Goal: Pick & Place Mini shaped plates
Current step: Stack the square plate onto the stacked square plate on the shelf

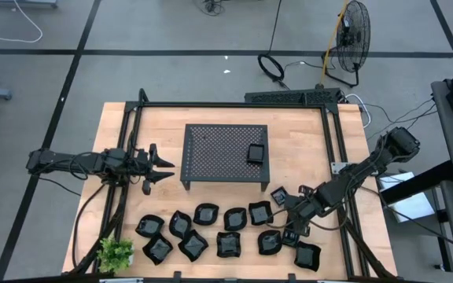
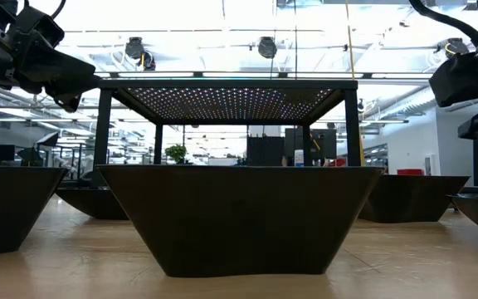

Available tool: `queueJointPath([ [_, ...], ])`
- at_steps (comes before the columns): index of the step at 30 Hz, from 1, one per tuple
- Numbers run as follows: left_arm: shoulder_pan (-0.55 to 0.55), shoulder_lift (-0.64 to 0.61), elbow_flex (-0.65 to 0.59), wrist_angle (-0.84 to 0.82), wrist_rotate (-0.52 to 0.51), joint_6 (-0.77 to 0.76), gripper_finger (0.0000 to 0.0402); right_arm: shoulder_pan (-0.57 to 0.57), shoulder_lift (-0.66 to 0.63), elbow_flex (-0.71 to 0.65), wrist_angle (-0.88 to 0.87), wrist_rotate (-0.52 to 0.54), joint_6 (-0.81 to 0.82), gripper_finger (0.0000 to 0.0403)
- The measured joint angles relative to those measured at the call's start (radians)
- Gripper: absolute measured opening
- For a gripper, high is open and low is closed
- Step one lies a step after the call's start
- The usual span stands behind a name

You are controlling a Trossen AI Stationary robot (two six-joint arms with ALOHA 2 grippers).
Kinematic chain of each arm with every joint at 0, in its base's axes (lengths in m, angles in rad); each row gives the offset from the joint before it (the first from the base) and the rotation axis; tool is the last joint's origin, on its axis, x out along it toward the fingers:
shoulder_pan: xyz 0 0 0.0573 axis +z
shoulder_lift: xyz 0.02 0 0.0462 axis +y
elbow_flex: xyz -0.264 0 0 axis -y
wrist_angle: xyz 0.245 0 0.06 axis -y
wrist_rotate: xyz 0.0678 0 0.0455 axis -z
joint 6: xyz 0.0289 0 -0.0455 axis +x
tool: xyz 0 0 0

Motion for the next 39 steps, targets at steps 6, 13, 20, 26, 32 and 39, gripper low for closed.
queueJointPath([
  [6, 0.000, 0.000, 0.000, 0.000, 0.000, 0.000, 0.0145, 0.000, 0.000, 0.000, 0.000, 0.000, -0.006, 0.0107],
  [13, 0.000, 0.000, 0.000, 0.000, 0.000, 0.000, 0.0145, 0.000, 0.000, -0.001, 0.000, 0.001, -0.006, 0.0089],
  [20, 0.000, 0.000, 0.000, 0.000, 0.000, 0.000, 0.0145, 0.000, 0.000, -0.001, -0.003, 0.027, -0.006, 0.0104],
  [26, 0.000, 0.000, 0.000, 0.000, 0.000, 0.000, 0.0145, 0.000, 0.000, -0.001, -0.006, 0.032, -0.006, 0.0103],
  [32, 0.000, 0.000, 0.000, 0.000, 0.000, 0.000, 0.0145, 0.000, 0.000, -0.041, 0.005, 0.022, 0.022, 0.0100],
  [39, 0.000, 0.000, 0.000, 0.000, 0.000, 0.000, 0.0145, 0.000, -0.003, -0.061, 0.027, -0.005, 0.046, 0.0101],
])
